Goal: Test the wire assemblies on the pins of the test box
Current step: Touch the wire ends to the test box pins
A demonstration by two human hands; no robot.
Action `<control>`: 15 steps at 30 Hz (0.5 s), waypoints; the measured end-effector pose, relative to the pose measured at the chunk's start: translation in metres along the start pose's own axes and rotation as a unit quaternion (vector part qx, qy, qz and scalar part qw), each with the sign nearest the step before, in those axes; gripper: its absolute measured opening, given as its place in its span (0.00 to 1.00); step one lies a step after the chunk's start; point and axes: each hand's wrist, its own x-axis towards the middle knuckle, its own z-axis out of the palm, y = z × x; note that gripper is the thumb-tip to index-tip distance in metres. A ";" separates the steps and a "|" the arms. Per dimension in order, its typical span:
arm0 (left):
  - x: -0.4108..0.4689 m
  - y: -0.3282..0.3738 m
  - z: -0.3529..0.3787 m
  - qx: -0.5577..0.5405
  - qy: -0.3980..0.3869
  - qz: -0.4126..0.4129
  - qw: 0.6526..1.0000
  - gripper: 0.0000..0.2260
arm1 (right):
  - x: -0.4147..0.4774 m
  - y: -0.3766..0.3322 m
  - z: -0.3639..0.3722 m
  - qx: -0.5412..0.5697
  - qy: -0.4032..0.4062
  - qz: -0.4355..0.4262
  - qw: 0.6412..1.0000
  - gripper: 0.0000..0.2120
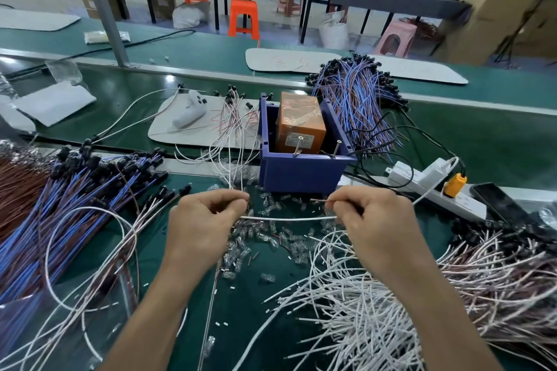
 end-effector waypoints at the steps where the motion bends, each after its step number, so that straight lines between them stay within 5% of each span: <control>1: 0.000 -0.004 -0.003 0.053 -0.001 0.007 0.999 0.14 | 0.001 0.000 -0.003 -0.001 0.002 0.003 1.000 0.10; 4: -0.008 -0.003 -0.003 0.142 -0.009 0.001 0.990 0.03 | 0.003 -0.006 -0.003 0.016 0.011 -0.002 1.000 0.10; 7: -0.017 -0.001 0.009 0.117 -0.116 -0.078 0.983 0.18 | 0.003 -0.015 0.001 0.074 0.013 0.009 0.997 0.12; 9: -0.019 0.001 0.019 -0.077 -0.189 -0.170 0.964 0.17 | 0.003 -0.021 0.000 0.115 -0.001 0.022 0.993 0.13; 12: -0.016 0.005 0.020 -0.382 -0.168 -0.283 0.863 0.10 | -0.001 -0.025 -0.003 0.100 -0.047 0.019 0.994 0.13; 15: -0.006 0.000 0.004 -0.466 -0.132 -0.305 0.820 0.18 | -0.004 -0.023 -0.006 0.076 -0.058 0.026 0.995 0.13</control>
